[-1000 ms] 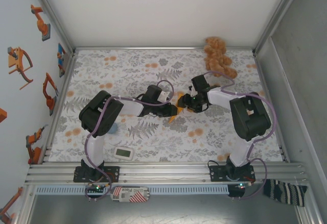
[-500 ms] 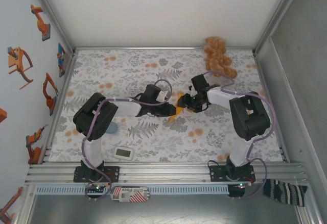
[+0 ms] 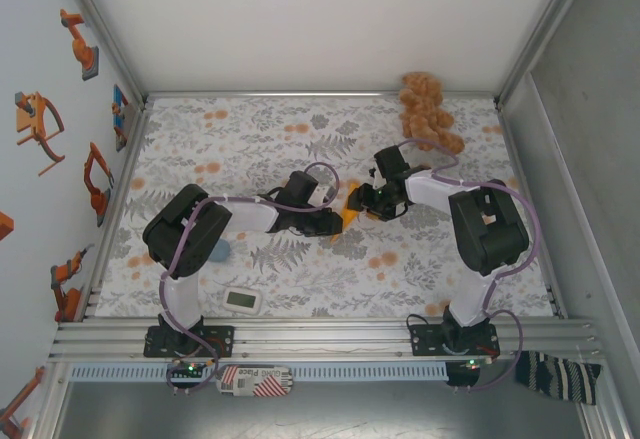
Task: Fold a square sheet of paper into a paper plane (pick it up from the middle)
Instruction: Fold the wing for the fifth time at the center of the table.
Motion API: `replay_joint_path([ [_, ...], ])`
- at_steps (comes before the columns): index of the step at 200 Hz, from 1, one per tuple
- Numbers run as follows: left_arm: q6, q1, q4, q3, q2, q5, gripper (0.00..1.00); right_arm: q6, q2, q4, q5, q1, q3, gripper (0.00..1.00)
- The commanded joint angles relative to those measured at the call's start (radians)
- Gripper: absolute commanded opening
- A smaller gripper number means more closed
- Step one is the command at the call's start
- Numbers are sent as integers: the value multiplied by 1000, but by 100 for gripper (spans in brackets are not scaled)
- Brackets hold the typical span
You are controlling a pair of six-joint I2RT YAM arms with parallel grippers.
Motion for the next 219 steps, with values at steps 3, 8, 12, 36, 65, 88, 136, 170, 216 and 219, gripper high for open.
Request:
replay_joint_path([
  [3,10,-2,-33,-7,-20,-17,25,-9,123,29,135,7,-46,59],
  [8,11,-2,-36,-5,-22,-19,25,-8,123,29,135,8,-47,59],
  [12,11,-1,-41,-3,-26,-21,25,-9,123,29,135,7,-47,59],
  [36,15,-2,-60,4,-35,-31,24,-9,123,29,135,7,-46,59],
  [65,13,-1,-66,2,-25,-30,22,-8,127,31,135,7,-48,59],
  [88,5,-1,-62,0,-16,-25,22,-7,131,30,137,8,-50,59],
  [136,5,-1,-73,-3,-3,-27,21,-4,153,26,147,7,-45,58],
  [170,-1,-4,-83,-13,24,-37,20,-1,171,23,156,7,-42,57],
  [216,-1,-16,-106,-30,62,-70,20,1,193,7,178,7,-32,57],
  [219,-3,-18,-108,-31,65,-73,20,2,195,7,181,8,-30,57],
])
